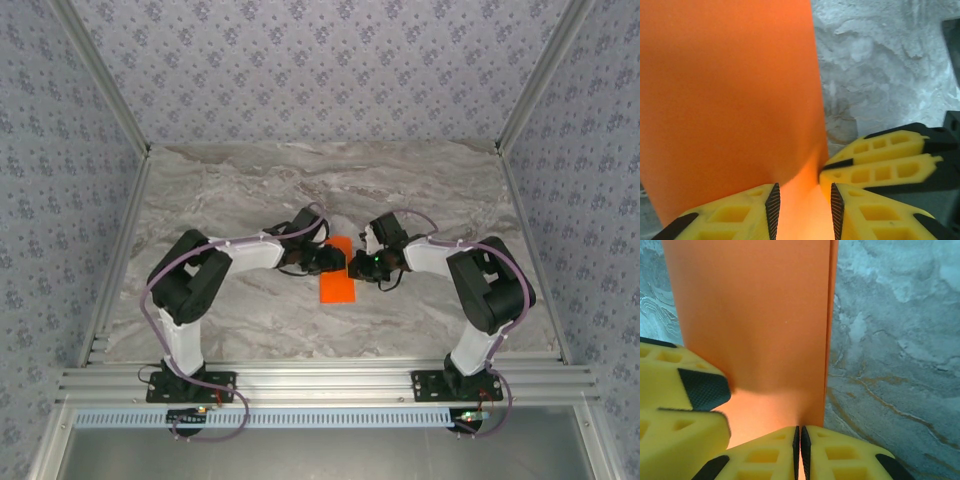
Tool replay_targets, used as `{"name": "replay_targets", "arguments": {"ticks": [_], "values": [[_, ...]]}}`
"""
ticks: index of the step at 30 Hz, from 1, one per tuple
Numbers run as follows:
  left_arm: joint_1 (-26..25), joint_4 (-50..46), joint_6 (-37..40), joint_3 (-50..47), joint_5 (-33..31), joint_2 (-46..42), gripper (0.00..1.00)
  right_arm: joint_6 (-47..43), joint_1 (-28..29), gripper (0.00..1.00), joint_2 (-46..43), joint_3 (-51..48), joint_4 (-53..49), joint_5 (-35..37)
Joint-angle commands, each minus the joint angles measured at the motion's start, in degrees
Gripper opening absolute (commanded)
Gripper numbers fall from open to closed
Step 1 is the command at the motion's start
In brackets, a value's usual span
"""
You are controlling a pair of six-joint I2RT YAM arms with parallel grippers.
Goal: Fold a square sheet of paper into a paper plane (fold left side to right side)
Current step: First fold the square sheet of paper in half at the center of the table.
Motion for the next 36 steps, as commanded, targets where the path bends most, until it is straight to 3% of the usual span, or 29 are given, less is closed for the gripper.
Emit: {"name": "replay_targets", "arguments": {"ticks": [1, 10, 17, 26, 36], "values": [[0.01, -4.12, 1.12, 1.87, -3.36, 1.67, 0.34, -1.73, 0.75, 0.16, 3.39, -0.79, -6.1, 5.84], [0.74, -4.14, 0.38, -2.51, -6.44, 1.62, 0.34, -2.55, 0.77, 0.16, 4.16, -0.36, -7.68, 6.67], [5.04, -4.26, 0.95, -7.35, -6.4, -3.75, 0.34, -2.84, 0.79, 0.16, 4.36, -0.25, -8.23, 6.93], [6.86, -0.04, 3.87, -6.71, 0.23, -9.66, 0.29, -2.78, 0.88, 0.16, 4.45, 0.26, -7.93, 6.22], [4.1, 3.54, 3.84, 2.05, 4.46, -0.62, 0.27, -3.25, 1.1, 0.16, 4.63, 0.36, -8.7, 6.72]]}}
